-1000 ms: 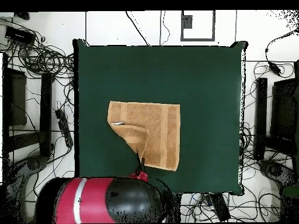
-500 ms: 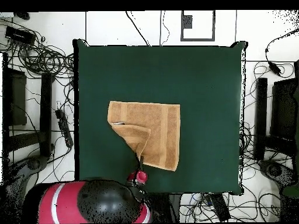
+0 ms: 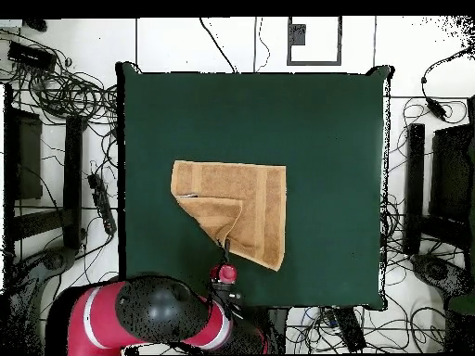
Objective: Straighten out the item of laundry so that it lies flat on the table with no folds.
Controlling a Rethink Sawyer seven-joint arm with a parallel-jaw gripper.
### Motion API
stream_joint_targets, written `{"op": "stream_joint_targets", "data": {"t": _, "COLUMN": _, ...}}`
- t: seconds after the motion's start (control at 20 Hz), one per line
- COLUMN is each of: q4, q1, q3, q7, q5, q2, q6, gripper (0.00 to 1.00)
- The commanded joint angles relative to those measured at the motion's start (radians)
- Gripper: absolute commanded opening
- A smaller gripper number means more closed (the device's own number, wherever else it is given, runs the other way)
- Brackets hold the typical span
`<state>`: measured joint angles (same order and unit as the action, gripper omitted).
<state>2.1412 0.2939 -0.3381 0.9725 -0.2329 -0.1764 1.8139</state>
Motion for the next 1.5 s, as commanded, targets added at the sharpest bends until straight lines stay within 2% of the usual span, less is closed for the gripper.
{"op": "stream_joint_targets", "data": {"t": 0.05, "q4": -0.277, "q1": 0.054, "q3": 0.001, "q7": 0.023, "q5": -0.155, "q2": -0.121, "q6": -0.021, "gripper": 0.0}}
{"op": "stream_joint_targets", "data": {"t": 0.5, "q4": -0.21, "q1": 0.072, "q3": 0.005, "q7": -0.038, "q5": -0.264, "q2": -0.069, "q6": -0.272, "gripper": 0.0}}
{"op": "stream_joint_targets", "data": {"t": 0.55, "q4": -0.186, "q1": 0.063, "q3": 0.028, "q7": -0.07, "q5": -0.321, "q2": -0.05, "q6": -0.331, "gripper": 0.0}}
{"op": "stream_joint_targets", "data": {"t": 0.75, "q4": -0.173, "q1": 0.071, "q3": 0.028, "q7": -0.082, "q5": -0.367, "q2": -0.044, "q6": -0.383, "gripper": 0.0}}
{"op": "stream_joint_targets", "data": {"t": 0.8, "q4": -0.175, "q1": 0.087, "q3": 0.014, "q7": -0.067, "q5": -0.374, "q2": -0.048, "q6": -0.405, "gripper": 1.0}}
{"op": "stream_joint_targets", "data": {"t": 1.0, "q4": -0.162, "q1": 0.104, "q3": 0.016, "q7": -0.081, "q5": -0.384, "q2": -0.024, "q6": -0.449, "gripper": 1.0}}
{"op": "stream_joint_targets", "data": {"t": 1.2, "q4": -0.142, "q1": 0.132, "q3": 0.03, "q7": -0.118, "q5": -0.405, "q2": 0.025, "q6": -0.545, "gripper": 1.0}}
{"op": "stream_joint_targets", "data": {"t": 1.35, "q4": -0.134, "q1": 0.151, "q3": 0.012, "q7": -0.122, "q5": -0.394, "q2": 0.056, "q6": -0.638, "gripper": 1.0}}
{"op": "stream_joint_targets", "data": {"t": 1.5, "q4": -0.109, "q1": 0.167, "q3": -0.024, "q7": -0.153, "q5": -0.364, "q2": 0.13, "q6": -0.772, "gripper": 1.0}}
